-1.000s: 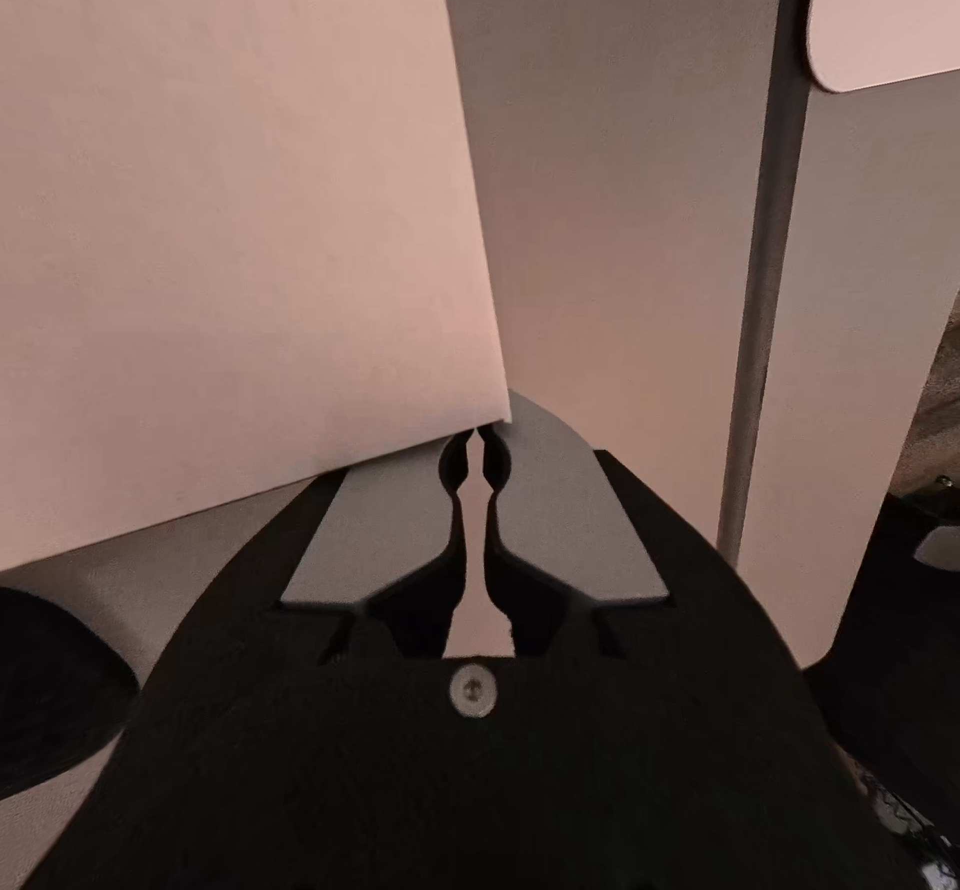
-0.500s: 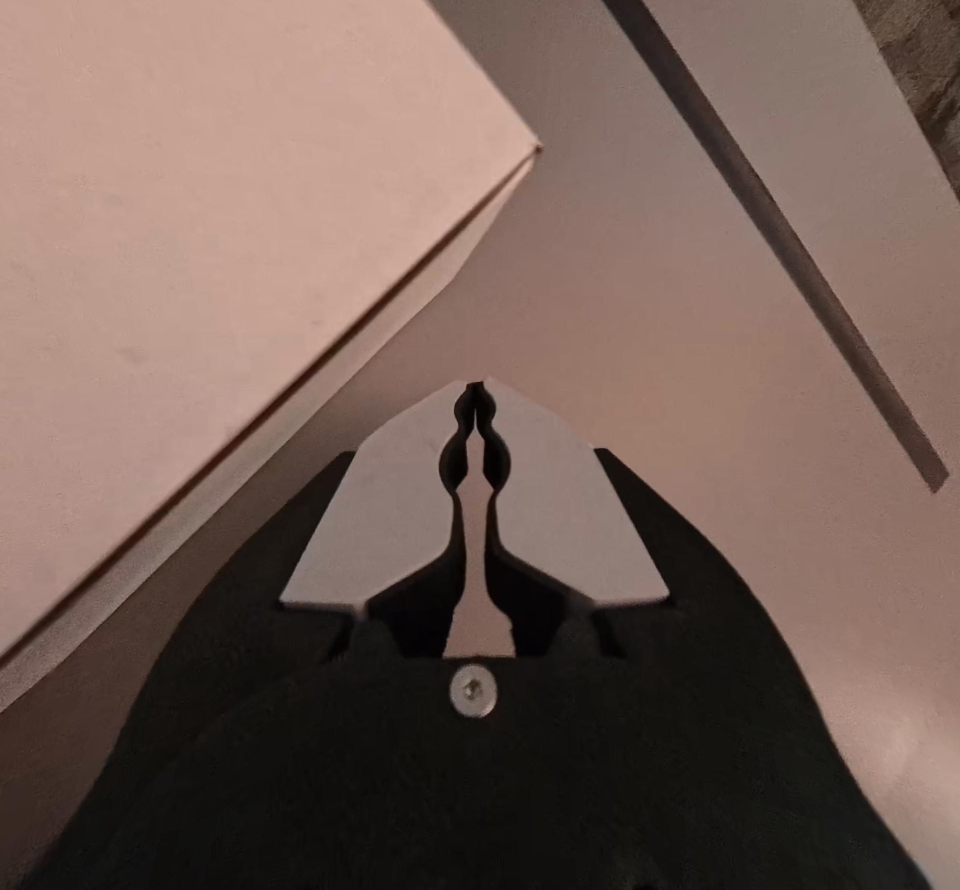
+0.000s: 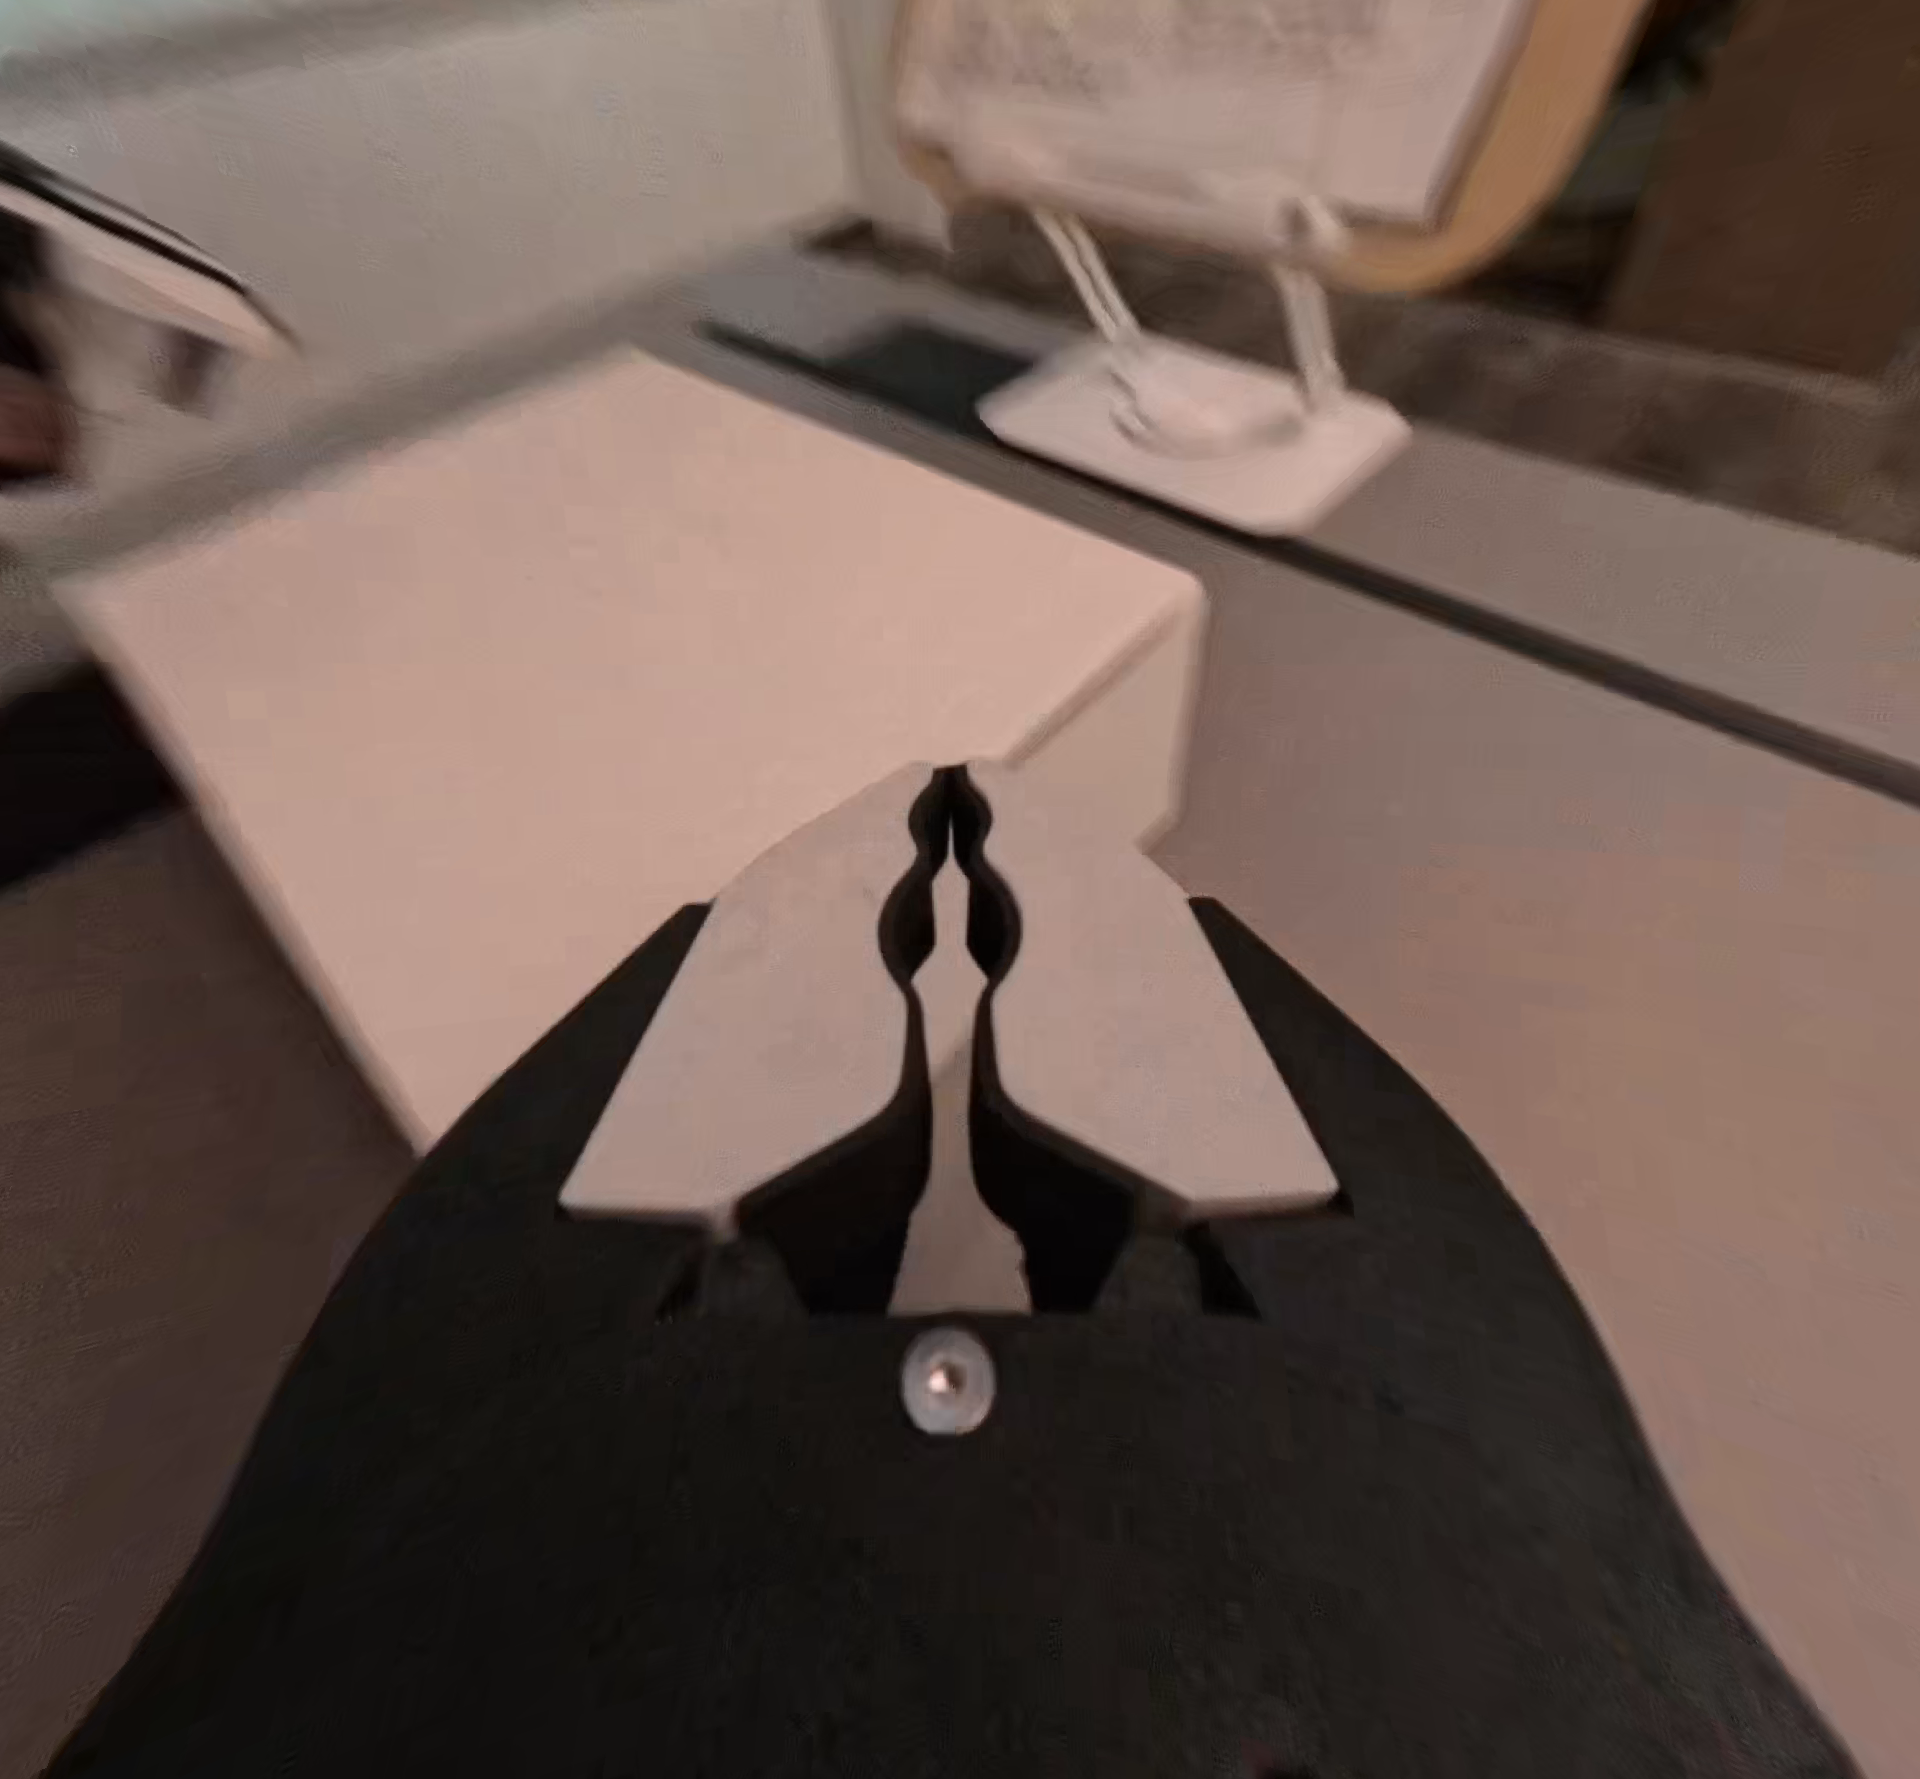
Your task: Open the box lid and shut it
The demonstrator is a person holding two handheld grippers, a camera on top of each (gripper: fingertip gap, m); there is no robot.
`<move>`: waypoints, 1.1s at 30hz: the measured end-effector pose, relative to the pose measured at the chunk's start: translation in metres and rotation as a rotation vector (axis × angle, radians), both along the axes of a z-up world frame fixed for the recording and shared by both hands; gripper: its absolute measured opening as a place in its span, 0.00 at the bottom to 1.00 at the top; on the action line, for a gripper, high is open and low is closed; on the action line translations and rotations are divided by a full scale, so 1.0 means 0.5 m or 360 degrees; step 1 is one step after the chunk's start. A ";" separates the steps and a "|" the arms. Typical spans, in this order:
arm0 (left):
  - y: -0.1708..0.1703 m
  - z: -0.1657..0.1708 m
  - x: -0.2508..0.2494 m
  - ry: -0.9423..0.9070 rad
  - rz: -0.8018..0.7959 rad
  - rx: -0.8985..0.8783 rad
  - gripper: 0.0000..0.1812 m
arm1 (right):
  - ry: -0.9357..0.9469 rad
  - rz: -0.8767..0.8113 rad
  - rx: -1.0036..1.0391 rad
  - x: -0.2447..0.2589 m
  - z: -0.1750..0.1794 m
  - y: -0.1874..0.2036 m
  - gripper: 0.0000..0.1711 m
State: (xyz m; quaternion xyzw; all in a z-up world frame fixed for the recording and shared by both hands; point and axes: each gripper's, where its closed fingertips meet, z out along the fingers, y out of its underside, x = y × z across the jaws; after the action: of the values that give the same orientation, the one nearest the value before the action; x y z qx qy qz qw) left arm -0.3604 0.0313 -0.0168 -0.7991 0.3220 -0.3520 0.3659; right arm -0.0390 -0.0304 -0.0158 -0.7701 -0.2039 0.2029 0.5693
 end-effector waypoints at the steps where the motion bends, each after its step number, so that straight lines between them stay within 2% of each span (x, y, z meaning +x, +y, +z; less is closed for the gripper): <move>1: -0.053 0.050 0.014 -0.0324 -0.0140 -0.0019 0.00 | 0.0286 0.0206 0.0157 -0.032 0.044 -0.051 0.00; 2: -0.102 0.086 0.022 -0.0601 -0.0260 -0.0091 0.00 | 0.0577 0.0390 0.0179 -0.054 0.075 -0.095 0.00; 4: -0.168 0.103 0.034 -0.0888 -0.0464 -0.0407 0.00 | 0.0930 0.0711 -0.0205 -0.086 0.077 -0.143 0.00; 5: -0.183 0.091 0.043 -0.0917 -0.0519 -0.0574 0.00 | 0.0961 0.0727 -0.0404 -0.094 0.059 -0.145 0.00; 7: -0.192 0.040 0.064 -0.0789 -0.0522 -0.0816 0.00 | 0.0879 0.0703 -0.0706 -0.107 0.020 -0.141 0.00; 10: -0.198 0.002 0.069 -0.0668 -0.0487 -0.1105 0.00 | 0.0981 0.0750 -0.1035 -0.111 0.016 -0.148 0.00; 14: -0.204 -0.032 0.057 -0.0519 -0.0436 -0.1358 0.00 | 0.0819 0.0651 -0.1329 -0.099 -0.033 -0.154 0.00; 16: -0.204 -0.033 0.059 -0.0555 -0.0436 -0.1465 0.00 | 0.0787 0.0663 -0.1453 -0.114 -0.057 -0.164 0.00; 19: -0.200 -0.037 0.058 -0.0512 -0.0457 -0.1477 0.00 | 0.0769 0.0673 -0.1535 -0.125 -0.071 -0.164 0.00; 25: -0.204 -0.049 0.058 -0.0340 -0.0458 -0.1449 0.00 | 0.0477 0.0627 -0.1554 -0.121 -0.082 -0.161 0.00; 30: -0.198 -0.044 0.051 -0.0276 -0.0438 -0.1348 0.00 | 0.0433 0.0643 -0.1537 -0.121 -0.073 -0.158 0.00; 33: -0.214 -0.036 0.046 -0.0265 -0.0480 -0.1329 0.00 | 0.0542 0.0720 -0.1544 -0.135 -0.048 -0.162 0.00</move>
State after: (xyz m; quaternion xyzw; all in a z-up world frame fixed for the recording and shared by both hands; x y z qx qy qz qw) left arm -0.3372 -0.0758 -0.0347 -0.7914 0.2347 -0.5642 -0.0185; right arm -0.1063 -0.1112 -0.0400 -0.8373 -0.1525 0.5119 0.1171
